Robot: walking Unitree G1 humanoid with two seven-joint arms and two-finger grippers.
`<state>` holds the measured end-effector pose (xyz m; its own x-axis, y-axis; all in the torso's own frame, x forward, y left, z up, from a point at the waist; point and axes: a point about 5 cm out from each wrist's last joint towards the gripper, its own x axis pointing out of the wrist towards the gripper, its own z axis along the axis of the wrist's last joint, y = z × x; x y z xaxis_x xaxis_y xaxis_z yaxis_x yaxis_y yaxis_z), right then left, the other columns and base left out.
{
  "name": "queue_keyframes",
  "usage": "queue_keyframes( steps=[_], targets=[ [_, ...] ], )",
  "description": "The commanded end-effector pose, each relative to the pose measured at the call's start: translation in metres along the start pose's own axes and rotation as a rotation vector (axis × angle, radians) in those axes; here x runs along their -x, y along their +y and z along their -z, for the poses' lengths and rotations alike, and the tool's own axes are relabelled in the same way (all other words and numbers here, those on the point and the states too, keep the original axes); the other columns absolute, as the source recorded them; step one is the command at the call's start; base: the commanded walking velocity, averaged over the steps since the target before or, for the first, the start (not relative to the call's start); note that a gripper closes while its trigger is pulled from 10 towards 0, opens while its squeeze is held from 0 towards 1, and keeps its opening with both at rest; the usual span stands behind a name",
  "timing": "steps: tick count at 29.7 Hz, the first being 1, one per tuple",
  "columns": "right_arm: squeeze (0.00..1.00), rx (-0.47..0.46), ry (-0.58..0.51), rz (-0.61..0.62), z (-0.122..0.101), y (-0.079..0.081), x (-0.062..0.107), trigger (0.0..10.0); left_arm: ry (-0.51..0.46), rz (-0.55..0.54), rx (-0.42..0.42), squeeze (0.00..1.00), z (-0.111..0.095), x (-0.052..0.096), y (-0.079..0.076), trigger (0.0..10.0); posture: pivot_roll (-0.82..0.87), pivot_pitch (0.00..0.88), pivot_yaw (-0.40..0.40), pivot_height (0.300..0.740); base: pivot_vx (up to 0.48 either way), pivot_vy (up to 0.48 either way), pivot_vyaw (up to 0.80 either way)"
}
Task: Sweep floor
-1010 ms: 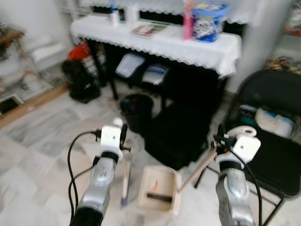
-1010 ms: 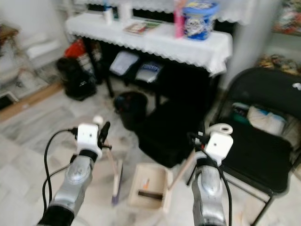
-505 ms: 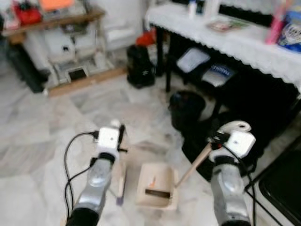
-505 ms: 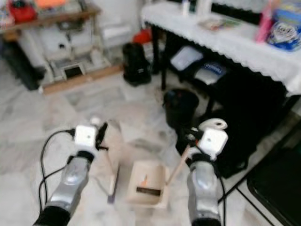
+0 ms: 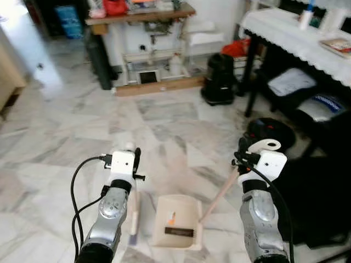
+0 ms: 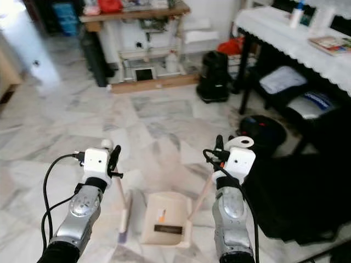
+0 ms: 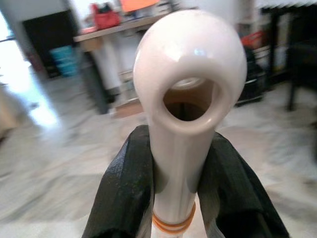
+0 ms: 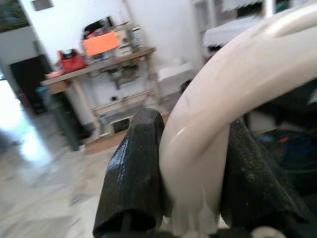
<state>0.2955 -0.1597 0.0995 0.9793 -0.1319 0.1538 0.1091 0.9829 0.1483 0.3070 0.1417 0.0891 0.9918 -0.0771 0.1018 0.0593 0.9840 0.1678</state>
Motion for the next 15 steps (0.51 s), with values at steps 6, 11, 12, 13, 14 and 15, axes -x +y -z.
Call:
queue_keyframes(
  steps=[6,11,12,13,14,15],
  targets=[
    [0.00,-0.026,-0.045,-0.014,-0.0081,0.0042,-0.0049,10.0,-0.060,-0.015,-0.003,0.00,-0.0108,-0.0039,0.0007,10.0,-0.08,0.000,0.044,0.740,0.000,0.000,0.80],
    [0.00,-0.022,-0.045,-0.018,-0.0086,0.0028,-0.0057,10.0,-0.065,-0.028,0.000,0.00,-0.0120,-0.0046,0.0002,10.0,-0.07,0.000,0.036,0.740,0.000,0.000,0.80],
    [0.00,-0.022,-0.045,-0.018,-0.0087,0.0027,-0.0058,10.0,-0.065,-0.030,0.000,0.00,-0.0119,-0.0046,0.0002,10.0,-0.07,0.000,0.035,0.740,0.000,0.000,0.80],
    [0.00,-0.022,-0.045,-0.019,-0.0087,0.0028,-0.0060,10.0,-0.065,-0.035,0.000,0.00,-0.0119,-0.0046,0.0007,10.0,-0.07,0.000,0.033,0.740,0.000,0.000,0.80],
    [0.00,-0.022,-0.044,-0.020,-0.0089,0.0029,-0.0063,10.0,-0.065,-0.040,0.001,0.00,-0.0121,-0.0047,0.0011,10.0,-0.07,0.000,0.033,0.740,0.000,0.000,0.80],
    [0.00,-0.021,-0.045,-0.021,-0.0092,0.0029,-0.0067,10.0,-0.065,-0.041,0.001,0.00,-0.0124,-0.0050,0.0010,10.0,-0.07,0.000,0.030,0.740,0.000,0.000,0.80]
  ],
)
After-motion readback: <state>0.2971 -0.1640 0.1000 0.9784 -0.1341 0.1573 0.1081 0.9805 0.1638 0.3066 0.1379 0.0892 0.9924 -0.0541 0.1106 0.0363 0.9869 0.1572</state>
